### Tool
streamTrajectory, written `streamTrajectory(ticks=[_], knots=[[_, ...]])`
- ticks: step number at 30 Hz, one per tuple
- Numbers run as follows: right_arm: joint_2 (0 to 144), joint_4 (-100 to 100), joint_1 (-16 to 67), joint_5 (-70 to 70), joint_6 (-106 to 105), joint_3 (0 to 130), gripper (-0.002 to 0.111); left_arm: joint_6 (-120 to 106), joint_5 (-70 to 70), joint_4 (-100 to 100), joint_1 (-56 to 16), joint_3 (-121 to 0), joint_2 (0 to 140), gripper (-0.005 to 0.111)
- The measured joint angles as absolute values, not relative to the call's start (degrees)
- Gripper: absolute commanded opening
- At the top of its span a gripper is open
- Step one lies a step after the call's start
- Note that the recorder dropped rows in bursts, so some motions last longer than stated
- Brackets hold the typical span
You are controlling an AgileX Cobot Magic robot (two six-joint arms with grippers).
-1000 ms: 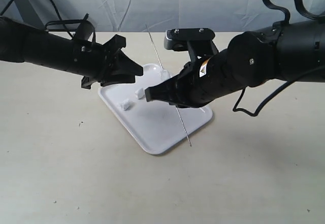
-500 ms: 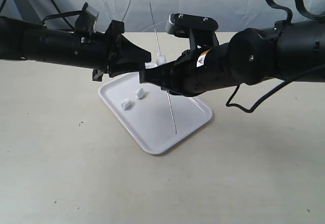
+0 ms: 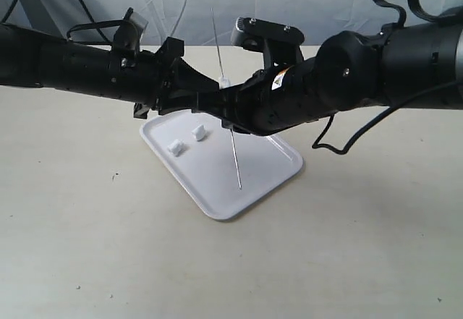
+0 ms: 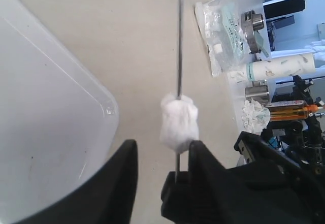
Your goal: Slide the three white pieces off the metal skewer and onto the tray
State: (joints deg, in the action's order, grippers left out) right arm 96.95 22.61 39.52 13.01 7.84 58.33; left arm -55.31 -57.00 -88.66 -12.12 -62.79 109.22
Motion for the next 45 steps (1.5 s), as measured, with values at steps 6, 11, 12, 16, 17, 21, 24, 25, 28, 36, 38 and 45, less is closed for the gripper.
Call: streamTrajectory(ticks=[6,11,12,16,17,21,24,25,28,36,38,45], knots=[[97.19,25.11,39.52,14.96,5.91,59.42,-0.001,-55.42,-56.75,-88.7,-12.12,-62.79,109.22,0.033],[98.49,33.47,39.52,15.71,-1.38,59.42,-0.001,-55.42,-56.75,-89.34,-12.12,-62.79,109.22,0.033],[98.48,35.17,39.52,15.71,-3.13,59.42,-0.001,-55.42,-56.75,-89.34,-12.12,-62.79,109.22,0.033],[98.48,38.8,39.52,15.81,-7.09,59.42,-0.001,-55.42,-56.75,-88.58,-12.12,-62.79,109.22,0.033],[98.48,39.15,39.52,15.93,-7.65,59.42,-0.001,-55.52,-56.75,-88.49,-12.12,-62.79,109.22,0.033],[98.48,39.5,39.52,16.06,-8.41,59.42,-0.001,-55.51,-56.63,-88.45,-12.12,-62.79,109.22,0.032],[98.48,39.64,39.52,16.18,-8.61,59.42,-0.001,-55.51,-56.63,-88.45,-12.12,-62.79,109.22,0.03],[98.48,39.64,39.52,16.18,-8.7,59.42,-0.001,-55.51,-56.63,-88.45,-12.12,-62.79,109.22,0.028],[98.48,39.64,39.52,16.18,-8.83,59.42,-0.001,-55.51,-56.37,-88.35,-12.12,-62.79,109.22,0.026],[98.48,39.64,39.52,17.06,-8.96,59.42,-0.001,-55.51,-55.29,-89.24,-12.2,-62.79,109.22,0.026],[98.48,39.64,39.52,17.55,-8.96,59.42,-0.001,-55.63,-54.49,-89.83,-12.2,-62.79,109.22,0.026],[98.48,38.46,39.52,21.18,-8.96,59.42,-0.001,-56.64,-50.69,-90.89,-12.2,-62.79,109.22,0.026]])
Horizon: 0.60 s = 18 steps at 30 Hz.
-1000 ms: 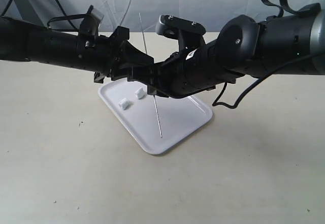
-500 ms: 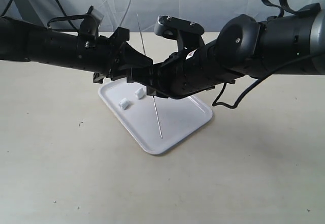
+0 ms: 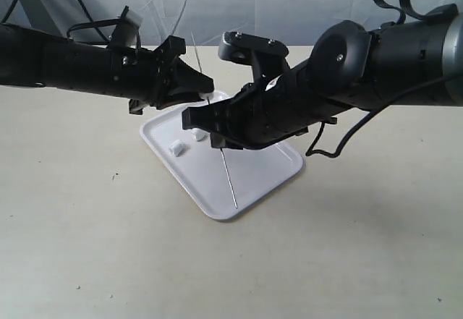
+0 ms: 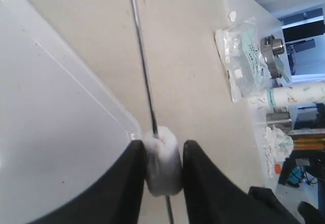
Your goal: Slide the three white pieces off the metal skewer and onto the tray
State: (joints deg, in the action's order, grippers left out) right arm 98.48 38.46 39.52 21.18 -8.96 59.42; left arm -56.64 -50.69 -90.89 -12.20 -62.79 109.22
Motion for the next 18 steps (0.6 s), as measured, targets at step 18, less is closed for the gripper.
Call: streamTrajectory(ticks=[18], knots=[[98.48,33.7,39.52,40.15,-8.86,59.42,-0.001,-58.34,-36.13,-94.84,-12.2,-62.79,109.22,0.026]])
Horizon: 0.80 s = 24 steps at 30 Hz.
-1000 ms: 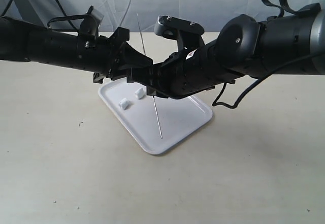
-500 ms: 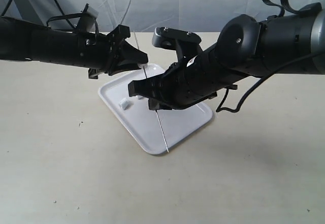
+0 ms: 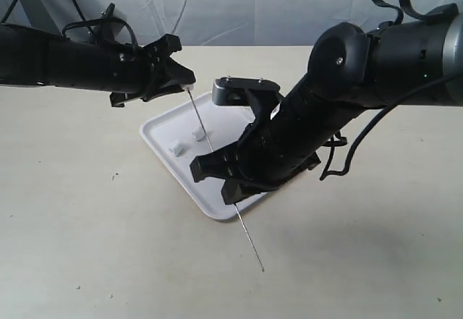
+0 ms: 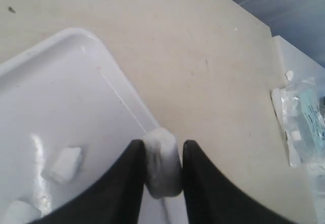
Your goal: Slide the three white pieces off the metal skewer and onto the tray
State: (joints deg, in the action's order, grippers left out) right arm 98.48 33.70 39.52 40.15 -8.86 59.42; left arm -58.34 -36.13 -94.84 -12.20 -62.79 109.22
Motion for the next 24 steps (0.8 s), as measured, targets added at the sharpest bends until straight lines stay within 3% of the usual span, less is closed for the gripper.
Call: streamTrajectory(ticks=[10,13,19,24], knots=[[98.35,15.54,39.52,48.32,3.02,59.42,-0.001,-57.96,-34.39,-91.93,-12.2,-62.79,109.22,0.027],[97.36,-0.95,39.52,46.23,15.06,59.42,-0.001,-54.49,-40.5,-82.66,-12.48,-62.79,109.22,0.034],[97.32,-5.15,39.52,38.27,17.37,59.42,-0.001,-47.2,-42.44,-71.79,-12.6,-62.79,109.22,0.037],[103.15,-6.7,39.52,28.55,17.37,60.34,-0.001,-47.31,-44.67,-71.79,-12.6,-62.79,109.22,0.018]])
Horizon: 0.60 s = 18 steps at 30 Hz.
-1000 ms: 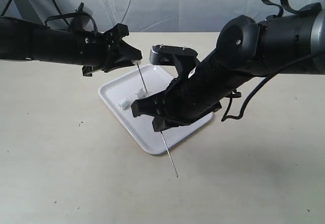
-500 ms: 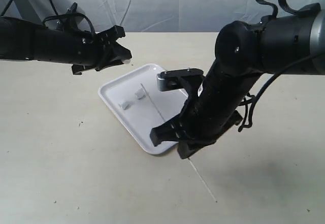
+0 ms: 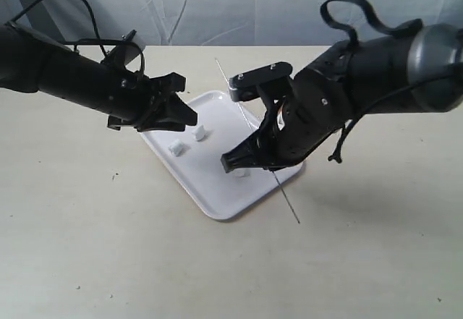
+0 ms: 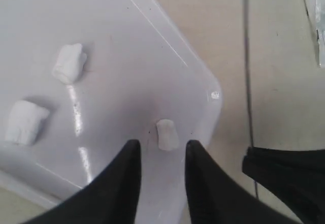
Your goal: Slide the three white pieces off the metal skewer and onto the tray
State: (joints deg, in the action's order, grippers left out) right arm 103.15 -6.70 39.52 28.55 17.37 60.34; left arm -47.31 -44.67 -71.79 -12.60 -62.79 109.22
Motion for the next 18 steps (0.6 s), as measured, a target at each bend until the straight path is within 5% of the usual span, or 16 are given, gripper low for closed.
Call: streamTrajectory(ticks=[18], knots=[[121.98,-21.99,39.52,50.12,17.54,83.37,-0.001,-47.15,-45.57,-59.43,-12.6,-62.79,108.23,0.013]])
